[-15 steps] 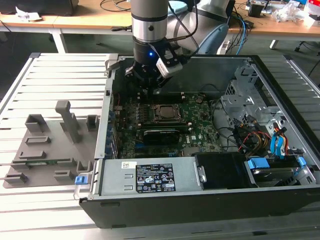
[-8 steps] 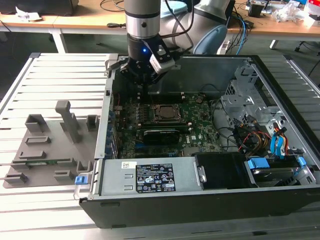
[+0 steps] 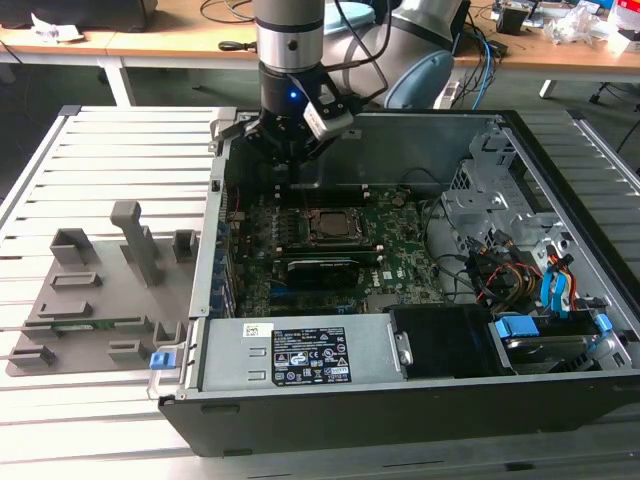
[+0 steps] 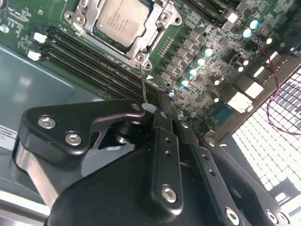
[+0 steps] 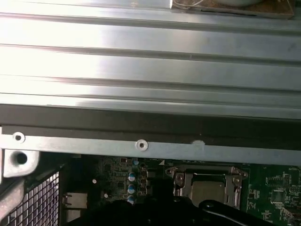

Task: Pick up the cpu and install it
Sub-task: 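Install the first cpu locking lever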

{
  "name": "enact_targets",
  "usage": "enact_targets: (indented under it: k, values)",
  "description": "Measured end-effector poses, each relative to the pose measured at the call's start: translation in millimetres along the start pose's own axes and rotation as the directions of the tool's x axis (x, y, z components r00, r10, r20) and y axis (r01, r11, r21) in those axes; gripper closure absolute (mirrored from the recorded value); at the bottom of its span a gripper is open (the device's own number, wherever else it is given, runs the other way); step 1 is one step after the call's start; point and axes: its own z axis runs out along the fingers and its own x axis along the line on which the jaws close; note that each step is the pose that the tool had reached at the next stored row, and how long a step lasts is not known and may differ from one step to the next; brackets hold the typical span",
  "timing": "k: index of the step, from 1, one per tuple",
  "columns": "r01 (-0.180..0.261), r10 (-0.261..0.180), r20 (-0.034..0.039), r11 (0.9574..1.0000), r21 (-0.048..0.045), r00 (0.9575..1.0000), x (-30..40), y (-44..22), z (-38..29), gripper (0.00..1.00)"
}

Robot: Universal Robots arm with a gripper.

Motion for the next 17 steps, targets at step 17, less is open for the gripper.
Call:
enact_targets:
  k: [17]
  values:
    - [0.000, 0.000, 0.0002, 1.0000, -0.0001, 1.0000, -21.4, -1.0, 0.6, 0.89]
